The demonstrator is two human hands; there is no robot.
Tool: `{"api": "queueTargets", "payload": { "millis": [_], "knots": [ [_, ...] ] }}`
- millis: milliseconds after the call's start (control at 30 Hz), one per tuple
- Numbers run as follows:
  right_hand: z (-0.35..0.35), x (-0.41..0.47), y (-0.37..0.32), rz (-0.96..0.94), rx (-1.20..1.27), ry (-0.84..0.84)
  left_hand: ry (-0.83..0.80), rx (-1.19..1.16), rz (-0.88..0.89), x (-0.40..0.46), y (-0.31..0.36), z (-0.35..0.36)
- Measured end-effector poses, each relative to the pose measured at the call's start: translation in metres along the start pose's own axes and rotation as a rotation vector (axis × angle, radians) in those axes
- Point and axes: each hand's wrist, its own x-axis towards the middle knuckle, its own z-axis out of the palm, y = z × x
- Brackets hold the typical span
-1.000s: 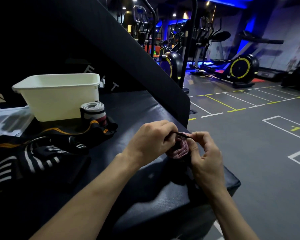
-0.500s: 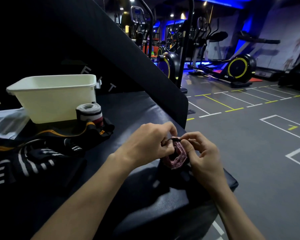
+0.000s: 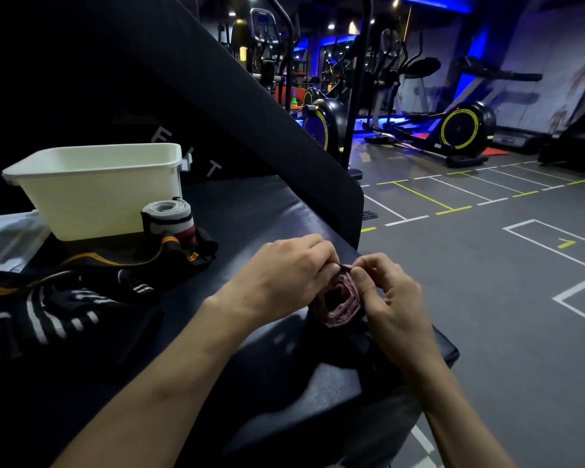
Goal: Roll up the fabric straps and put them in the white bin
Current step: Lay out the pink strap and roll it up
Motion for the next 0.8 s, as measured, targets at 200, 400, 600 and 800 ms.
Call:
{"api": "queueTargets", "payload": {
  "millis": [200, 400, 600, 800],
  "knots": [
    [0.004, 0.003, -0.006, 0.022, 0.104, 0.026, -0.004, -0.109, -0.15, 0.001, 0.004, 0.002],
    [0.009, 0.003, -0.009, 0.085, 0.255, 0.017, -0.109, -0.248, -0.275, 0.0, -0.003, 0.007],
    [0.014, -0.003, -0.011, 0.072, 0.244, 0.069, -0.115, -0.372, -0.401, 0.001, -0.01, 0.006],
    [0.027, -0.008, -0.003, -0.012, -0.037, -0.003, -0.146, -1.098, -0.836, 0.0, -0.006, 0.015]
  ]
}}
